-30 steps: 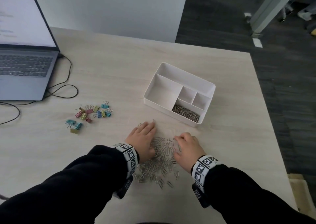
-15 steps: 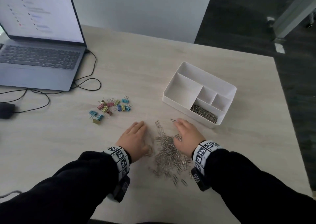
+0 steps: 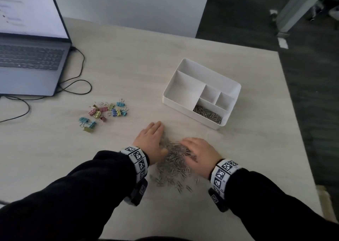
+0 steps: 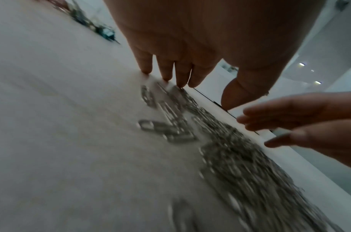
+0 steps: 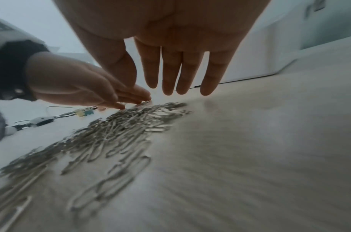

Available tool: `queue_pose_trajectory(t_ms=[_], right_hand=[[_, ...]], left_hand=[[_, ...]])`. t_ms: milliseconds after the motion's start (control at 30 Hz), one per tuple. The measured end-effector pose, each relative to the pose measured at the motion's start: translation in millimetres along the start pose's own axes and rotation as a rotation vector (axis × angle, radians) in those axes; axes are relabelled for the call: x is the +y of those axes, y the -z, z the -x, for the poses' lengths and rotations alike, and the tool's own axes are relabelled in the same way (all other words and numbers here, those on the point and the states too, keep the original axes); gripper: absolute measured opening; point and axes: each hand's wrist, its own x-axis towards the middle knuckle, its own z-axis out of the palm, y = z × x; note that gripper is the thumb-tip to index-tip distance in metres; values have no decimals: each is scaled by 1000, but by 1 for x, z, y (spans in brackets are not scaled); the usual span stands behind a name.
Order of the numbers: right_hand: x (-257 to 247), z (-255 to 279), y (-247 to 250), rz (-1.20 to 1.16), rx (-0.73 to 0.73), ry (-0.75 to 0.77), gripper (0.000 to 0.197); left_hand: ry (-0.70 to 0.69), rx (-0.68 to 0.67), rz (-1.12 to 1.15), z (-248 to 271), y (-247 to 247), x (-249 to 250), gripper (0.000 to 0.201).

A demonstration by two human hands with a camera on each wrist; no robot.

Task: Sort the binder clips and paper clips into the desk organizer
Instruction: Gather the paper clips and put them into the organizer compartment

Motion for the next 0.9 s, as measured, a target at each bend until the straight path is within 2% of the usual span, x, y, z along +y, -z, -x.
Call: queue_pose_trajectory(t_ms=[100, 167, 233, 300, 400, 467, 533, 667, 733, 833, 900], right_hand=[[13, 13, 0, 30, 28, -185, 69], [21, 19, -1, 28, -32, -301, 86], [25, 25, -1, -6, -93, -346, 99], [26, 28, -1, -30, -166, -356, 105], [23, 28, -3, -6, -242, -340, 101], [20, 23, -5, -17, -250, -322, 92], [15, 15, -7, -29, -235, -294, 81], [2, 1, -9, -47, -132, -245, 65], [-4, -4, -8, -54, -101, -241, 64], [-6, -4, -5, -70, -86, -250, 86], [-5, -2, -3, -20, -135, -240, 104]], left_hand=[[-102, -71, -21, 10, -14, 13, 94], [-156, -94, 21, 16, -18, 15, 91], [-176, -66, 110, 21, -14, 13, 83], [-129, 19, 174, 25, -4, 5, 77], [44, 130, 112, 30, 11, -20, 79], [188, 83, 96, 34, 19, -36, 93], [259, 5, 107, 39, 21, -44, 104], [225, -66, 55, 50, 8, -34, 113], [224, -56, 28, 55, -2, -24, 117], [205, -28, -28, 59, -13, -10, 121], [168, -41, -85, 61, -17, -3, 127]])
